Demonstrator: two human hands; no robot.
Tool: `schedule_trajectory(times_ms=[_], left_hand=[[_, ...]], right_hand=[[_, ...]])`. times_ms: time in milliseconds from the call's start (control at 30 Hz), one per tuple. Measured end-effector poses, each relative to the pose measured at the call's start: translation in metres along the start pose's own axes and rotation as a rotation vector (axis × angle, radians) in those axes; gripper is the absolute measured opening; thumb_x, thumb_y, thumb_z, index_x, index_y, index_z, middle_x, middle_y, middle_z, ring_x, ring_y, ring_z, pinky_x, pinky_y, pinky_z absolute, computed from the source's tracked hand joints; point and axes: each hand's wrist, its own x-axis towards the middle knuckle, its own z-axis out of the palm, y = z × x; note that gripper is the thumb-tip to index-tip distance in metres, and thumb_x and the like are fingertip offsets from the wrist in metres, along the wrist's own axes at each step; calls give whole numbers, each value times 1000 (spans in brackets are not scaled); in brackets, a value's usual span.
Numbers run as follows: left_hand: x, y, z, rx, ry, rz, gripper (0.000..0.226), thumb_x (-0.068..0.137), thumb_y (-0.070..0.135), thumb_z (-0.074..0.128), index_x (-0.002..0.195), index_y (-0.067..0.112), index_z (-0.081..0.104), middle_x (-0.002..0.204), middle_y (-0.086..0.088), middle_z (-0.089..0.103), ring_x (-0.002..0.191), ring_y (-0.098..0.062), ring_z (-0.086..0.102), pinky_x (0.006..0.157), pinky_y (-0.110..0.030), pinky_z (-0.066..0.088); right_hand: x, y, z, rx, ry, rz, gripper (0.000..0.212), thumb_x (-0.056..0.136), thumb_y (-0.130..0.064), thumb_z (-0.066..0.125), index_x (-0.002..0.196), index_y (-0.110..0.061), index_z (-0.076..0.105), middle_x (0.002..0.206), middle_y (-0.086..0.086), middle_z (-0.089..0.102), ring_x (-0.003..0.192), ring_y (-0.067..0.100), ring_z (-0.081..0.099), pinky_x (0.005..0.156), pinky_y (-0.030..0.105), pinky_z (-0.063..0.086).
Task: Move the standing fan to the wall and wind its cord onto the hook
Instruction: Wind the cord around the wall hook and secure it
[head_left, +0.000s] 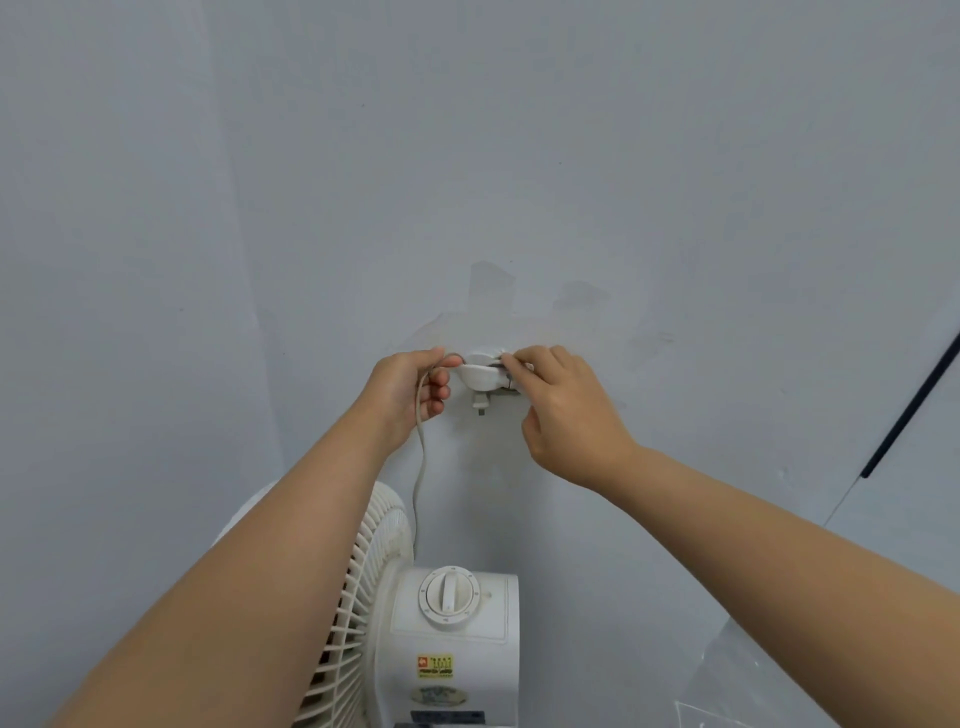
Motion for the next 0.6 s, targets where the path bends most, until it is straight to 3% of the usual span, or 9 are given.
schedule_trajectory(times_ms=[133, 233, 400, 467, 533, 600], left_hand=[[-10, 7, 1, -43, -65, 33, 27, 95, 20, 43, 73, 10, 54, 43, 6, 48, 36, -6, 42, 37, -16, 31], [-13, 7, 4, -29, -140, 97, 24, 96, 17, 41, 81, 8, 58, 46, 4, 48, 37, -7, 39, 37, -16, 28], [-20, 5, 4, 88, -236, 219, 23, 94, 6, 42, 88, 3, 64, 49, 1, 49, 39, -8, 39, 40, -17, 30], [-22, 4, 2, 136, -208, 265, 21, 93, 6, 48, 81, 2, 65, 47, 1, 50, 38, -8, 40, 40, -17, 33], [-23, 4, 0, 165, -181, 292, 21, 91, 5, 52, 75, 1, 65, 46, 0, 51, 37, -8, 41, 40, -17, 34], [-24, 4, 0, 203, -194, 293, 21, 90, 5, 54, 73, -1, 64, 45, 0, 52, 37, -9, 41, 40, -17, 34]], right_hand=[[0, -1, 1, -16, -1, -16, 55, 59, -2, 51, 113, 3, 63, 98, 11, 62, 77, 31, 56, 64, 34, 48], [-1, -3, -1, -5, -8, 1, 56, 59, -3, 49, 113, 2, 62, 98, 11, 62, 78, 31, 57, 66, 35, 48], [5, -2, -9, 162, -78, 121, 58, 67, -2, 39, 121, -4, 61, 112, 9, 60, 96, 31, 53, 85, 39, 44], [9, -2, -13, 302, -102, 236, 48, 79, -1, 41, 121, -9, 63, 115, 5, 58, 106, 25, 48, 92, 28, 36], [14, -4, -20, 430, -46, 418, 34, 84, -1, 46, 107, -9, 70, 105, 3, 57, 101, 18, 47, 83, 20, 33], [21, -6, -26, 537, 15, 629, 25, 84, -6, 48, 88, -4, 72, 85, 6, 59, 77, 17, 51, 66, 23, 35]])
